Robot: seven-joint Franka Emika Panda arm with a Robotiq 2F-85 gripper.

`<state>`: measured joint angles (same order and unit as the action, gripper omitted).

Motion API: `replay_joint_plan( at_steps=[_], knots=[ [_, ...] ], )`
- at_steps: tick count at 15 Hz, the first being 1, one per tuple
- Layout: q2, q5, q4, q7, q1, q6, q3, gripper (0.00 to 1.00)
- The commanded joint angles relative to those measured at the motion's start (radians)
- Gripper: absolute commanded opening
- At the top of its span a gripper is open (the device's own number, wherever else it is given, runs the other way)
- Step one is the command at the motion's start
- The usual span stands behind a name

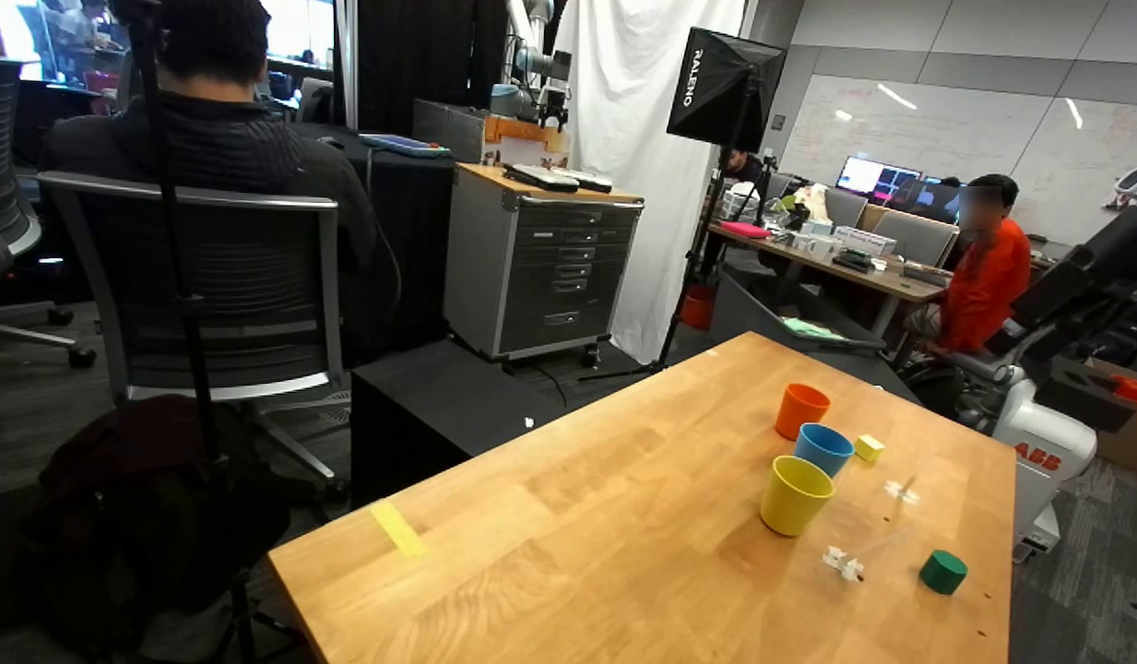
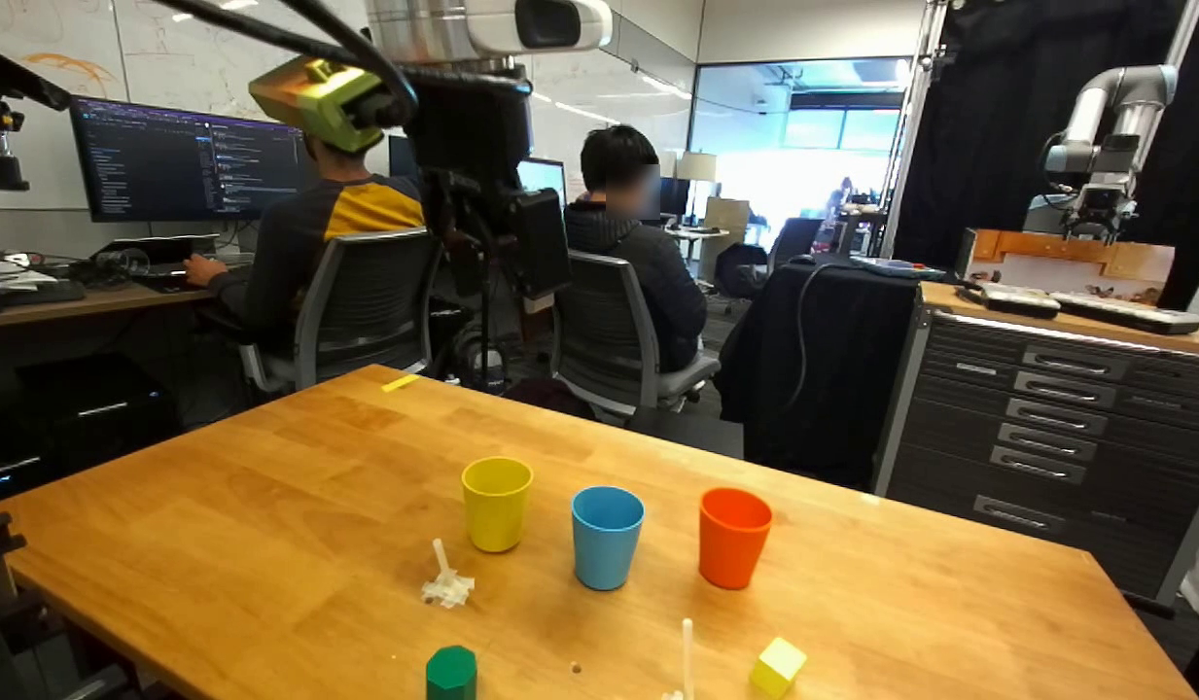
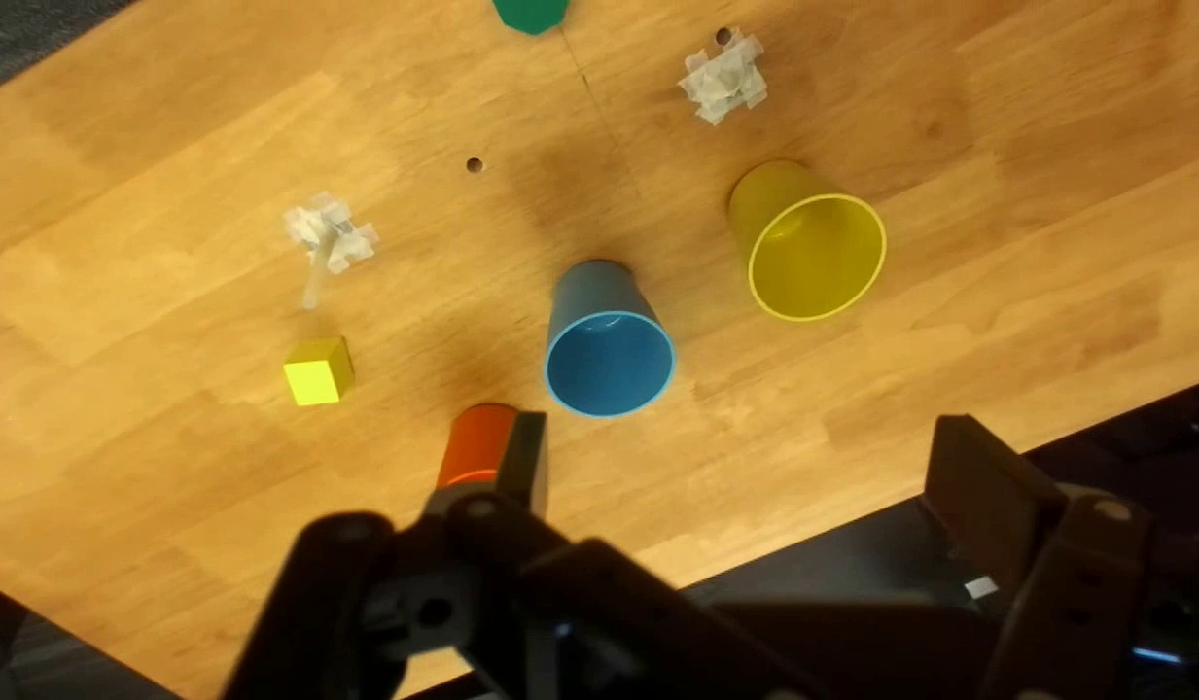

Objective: Take the yellow cup and put it inside the blue cup, then place both inside the orange cup

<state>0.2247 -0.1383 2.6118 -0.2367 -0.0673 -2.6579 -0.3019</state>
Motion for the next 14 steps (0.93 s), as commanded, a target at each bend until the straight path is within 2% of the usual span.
replay_joint_plan(
  at_steps=[1, 2, 9, 14],
  knots=[
    [-0.039, -0.041, -0.090, -0.029, -0.007, 0.082, 0.018, 1.00],
    [-0.025, -0.016, -0.032, -0.005, -0.021, 0.029, 0.032, 1.00],
    [-0.035, -0.017, -0.069, -0.005, -0.023, 0.062, 0.034, 1.00],
    [-0.084, -0.042, -0.045, -0.003, -0.043, -0.007, 0.024, 1.00]
  ],
)
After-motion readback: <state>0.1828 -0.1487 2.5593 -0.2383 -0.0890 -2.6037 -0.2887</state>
